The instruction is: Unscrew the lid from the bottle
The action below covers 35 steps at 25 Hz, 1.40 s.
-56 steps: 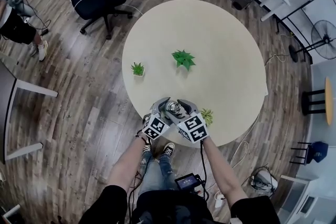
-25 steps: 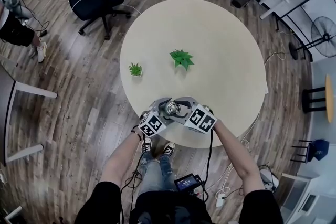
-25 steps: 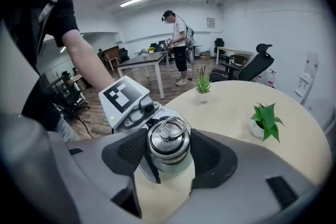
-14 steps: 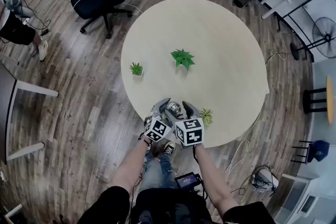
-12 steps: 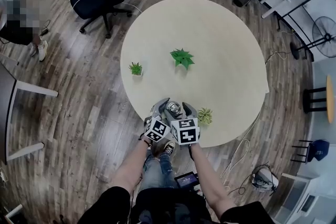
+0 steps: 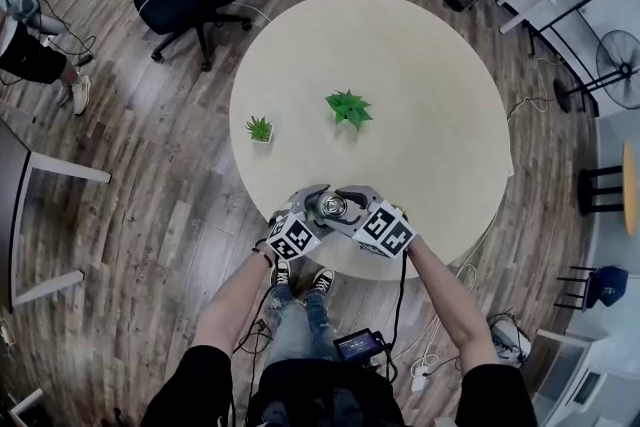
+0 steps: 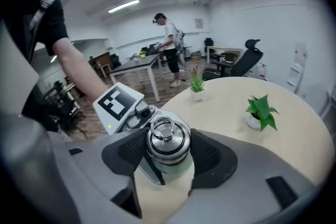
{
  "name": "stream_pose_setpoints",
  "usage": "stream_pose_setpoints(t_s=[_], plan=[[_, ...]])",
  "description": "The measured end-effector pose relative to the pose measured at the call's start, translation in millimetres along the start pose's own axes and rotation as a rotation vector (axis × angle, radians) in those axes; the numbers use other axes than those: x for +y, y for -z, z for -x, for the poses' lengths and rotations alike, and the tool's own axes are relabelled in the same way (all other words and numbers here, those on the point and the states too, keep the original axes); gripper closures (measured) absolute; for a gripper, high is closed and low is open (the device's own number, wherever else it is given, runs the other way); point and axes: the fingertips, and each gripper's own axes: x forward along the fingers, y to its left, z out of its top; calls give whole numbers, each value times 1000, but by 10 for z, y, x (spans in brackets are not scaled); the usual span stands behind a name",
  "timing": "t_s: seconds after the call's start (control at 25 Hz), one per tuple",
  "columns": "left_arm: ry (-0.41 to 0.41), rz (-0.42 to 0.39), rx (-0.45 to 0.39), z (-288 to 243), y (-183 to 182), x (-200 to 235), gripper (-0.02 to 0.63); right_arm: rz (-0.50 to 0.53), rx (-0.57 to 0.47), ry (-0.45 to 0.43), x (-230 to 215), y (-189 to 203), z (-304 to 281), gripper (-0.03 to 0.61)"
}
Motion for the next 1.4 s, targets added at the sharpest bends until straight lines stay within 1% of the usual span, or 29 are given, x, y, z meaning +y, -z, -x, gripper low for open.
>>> stream_pose_setpoints(t_s=[0.04,0.12,0.2,0.24,0.28,0.32,0.36,0.4,0.44,0.52,0.56,0.6,0.68,0.76,0.84,0.88,0.96,1.0,1.04,1.2,1.28,1.36,1.4], plan=[[18,-10,4,-3,-3,-8,225,44,14,-34,11,-3,5,318],[34,-13,5,-6,-4,-14,224,104,31,-74,22,6,-6,318],[28,-1,1,-1,-1,-6,225,116,43,-78,23,7,-28,318],[20,3,0,1,-2,-1,225,102,46,-60,22,1,-38,316],[12,5,0,3,-3,3,225,75,46,-31,23,-7,-46,314],[4,6,0,2,-6,5,225,37,42,4,32,-18,-49,295],[-5,8,0,-2,-7,7,225,-8,34,43,42,-36,-45,239],[-15,11,1,-6,-8,10,225,-56,20,93,41,-60,-34,224],[-27,15,1,-8,-8,12,225,-110,1,160,18,-84,-15,224],[-54,26,0,-4,-9,15,225,-236,-35,320,-66,-113,44,230],[-68,33,-1,-3,-8,16,225,-307,-50,387,-97,-116,71,240],[-82,39,-1,-3,-8,18,225,-372,-61,434,-108,-113,86,259],[-103,49,-2,-6,-10,24,225,-466,-59,501,-109,-72,77,258],[-116,55,-1,-7,-3,31,225,-519,-46,576,-135,-12,78,259],[-118,58,-2,-5,4,33,225,-562,-54,627,-154,5,104,279],[-118,59,-3,-4,5,37,225,-574,-59,631,-152,-1,108,307],[-114,66,-8,-6,4,43,225,-544,-64,595,-146,-17,98,308],[-108,70,-11,-9,5,43,224,-501,-70,550,-145,-28,92,310],[-100,72,-12,-12,6,38,224,-445,-80,488,-142,-44,91,311],[-49,65,-10,-2,15,24,224,-167,-114,176,-77,-127,135,314],[-19,51,-8,8,8,15,223,-34,-94,62,-25,-127,170,314],[7,28,-3,9,1,-3,222,68,-74,2,10,-100,194,314],[13,21,-1,7,3,-7,222,85,-76,-7,12,-100,210,314]])
